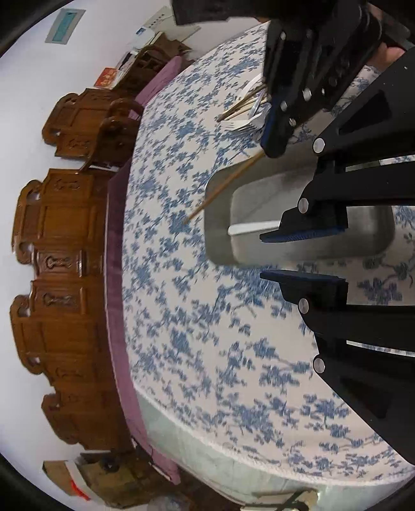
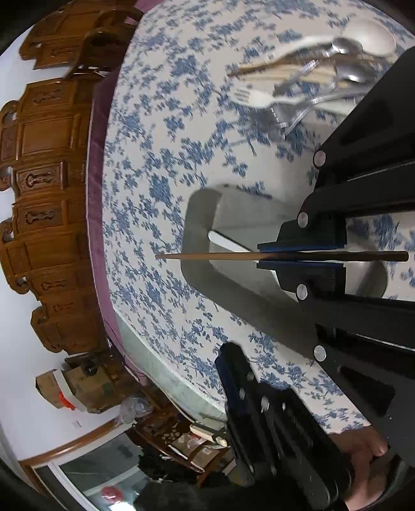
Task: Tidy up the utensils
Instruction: 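Open the left tool to drop the spoon in the tray while the right tool drops the chopstick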
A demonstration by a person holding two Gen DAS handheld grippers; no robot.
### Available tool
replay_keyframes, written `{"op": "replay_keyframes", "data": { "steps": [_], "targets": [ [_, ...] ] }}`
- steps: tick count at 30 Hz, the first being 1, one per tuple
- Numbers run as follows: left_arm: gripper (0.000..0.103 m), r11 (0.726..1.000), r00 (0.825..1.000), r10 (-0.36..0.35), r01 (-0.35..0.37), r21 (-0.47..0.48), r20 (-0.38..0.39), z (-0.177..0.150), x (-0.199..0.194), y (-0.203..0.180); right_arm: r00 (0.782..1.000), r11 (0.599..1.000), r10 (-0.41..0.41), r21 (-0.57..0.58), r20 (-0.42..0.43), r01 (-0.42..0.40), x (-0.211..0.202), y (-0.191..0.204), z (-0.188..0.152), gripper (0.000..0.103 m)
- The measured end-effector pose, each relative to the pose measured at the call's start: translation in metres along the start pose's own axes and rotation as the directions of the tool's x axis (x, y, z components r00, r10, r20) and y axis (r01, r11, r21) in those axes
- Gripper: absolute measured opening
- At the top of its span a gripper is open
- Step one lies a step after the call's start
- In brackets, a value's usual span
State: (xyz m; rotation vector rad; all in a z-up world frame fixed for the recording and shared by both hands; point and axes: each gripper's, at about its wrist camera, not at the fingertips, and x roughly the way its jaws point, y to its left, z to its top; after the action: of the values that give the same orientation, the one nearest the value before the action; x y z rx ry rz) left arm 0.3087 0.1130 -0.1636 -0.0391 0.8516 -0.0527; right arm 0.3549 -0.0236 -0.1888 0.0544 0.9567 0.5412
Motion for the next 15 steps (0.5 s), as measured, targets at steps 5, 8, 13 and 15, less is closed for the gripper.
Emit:
{"op": "replay_keyframes", "data": {
  "steps": [5,8,13,15],
  "targets": [
    [0.016,1.000,1.000,-0.005,0.005,-0.031,0.019,0.000,-0.003,0.015,1.000,0.999,0.008,0.036,-0.018,-0.007,0.021,0.008,-0.007,0.006],
    [0.016,0.999,1.000,-0.002,0.002,-0.044,0.020,-0.002,-0.002,0.022,1.000,0.999,0.002,0.045,-0.022,-0.001,0.030,0.011,-0.011,0.006],
    [0.016,0.998,1.000,-0.004,0.006,-0.059,0.020,-0.003,-0.001,0.029,1.000,0.999,0.007,0.051,-0.024,-0.006,0.038,0.014,-0.014,0.008],
    [0.016,0.998,1.000,-0.006,0.007,-0.058,0.022,-0.003,-0.001,0.029,0.999,0.999,0.029,0.043,-0.021,-0.029,0.037,0.016,-0.014,0.010]
  ]
}}
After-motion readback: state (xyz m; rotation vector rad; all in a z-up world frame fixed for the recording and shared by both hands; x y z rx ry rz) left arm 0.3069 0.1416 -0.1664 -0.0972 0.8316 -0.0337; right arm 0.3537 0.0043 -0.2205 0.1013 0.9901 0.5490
